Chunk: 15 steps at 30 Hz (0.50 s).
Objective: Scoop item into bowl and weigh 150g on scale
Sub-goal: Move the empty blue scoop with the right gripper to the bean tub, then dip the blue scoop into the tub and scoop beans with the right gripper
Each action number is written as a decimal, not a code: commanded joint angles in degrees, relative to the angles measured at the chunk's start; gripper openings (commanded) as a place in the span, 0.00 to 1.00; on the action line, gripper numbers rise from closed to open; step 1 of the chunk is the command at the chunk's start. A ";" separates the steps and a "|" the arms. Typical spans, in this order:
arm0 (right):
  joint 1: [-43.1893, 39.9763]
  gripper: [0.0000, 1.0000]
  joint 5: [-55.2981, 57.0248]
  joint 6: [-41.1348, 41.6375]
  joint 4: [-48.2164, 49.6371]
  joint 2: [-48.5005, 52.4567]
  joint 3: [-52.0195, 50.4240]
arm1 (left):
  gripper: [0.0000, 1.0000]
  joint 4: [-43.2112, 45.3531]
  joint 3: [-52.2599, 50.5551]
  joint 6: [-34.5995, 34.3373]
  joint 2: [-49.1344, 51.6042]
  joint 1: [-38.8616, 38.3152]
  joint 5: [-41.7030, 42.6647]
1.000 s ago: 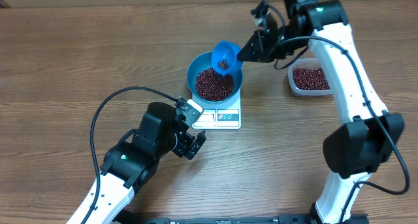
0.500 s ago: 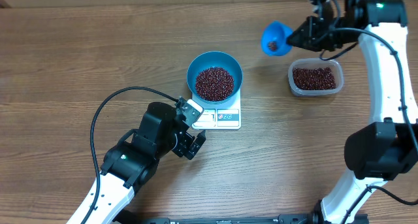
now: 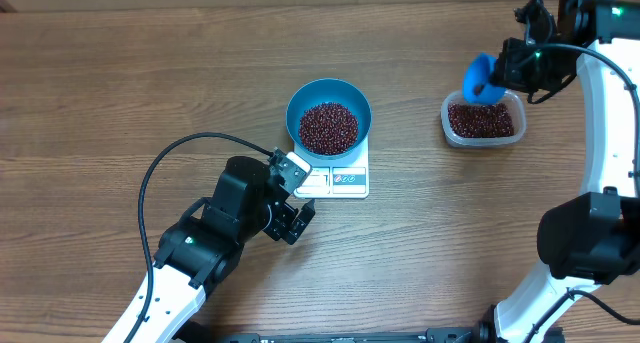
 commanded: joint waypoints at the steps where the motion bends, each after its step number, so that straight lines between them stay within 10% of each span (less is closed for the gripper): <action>1: 0.09 0.04 8.61 0.15 -1.22 -2.78 2.01 | 1.00 0.04 -0.37 -0.55 0.35 -0.39 -0.22; 15: 3.52 0.04 22.12 3.21 -4.50 -2.78 1.99 | 1.00 0.04 -0.37 -0.55 0.35 -0.39 -0.20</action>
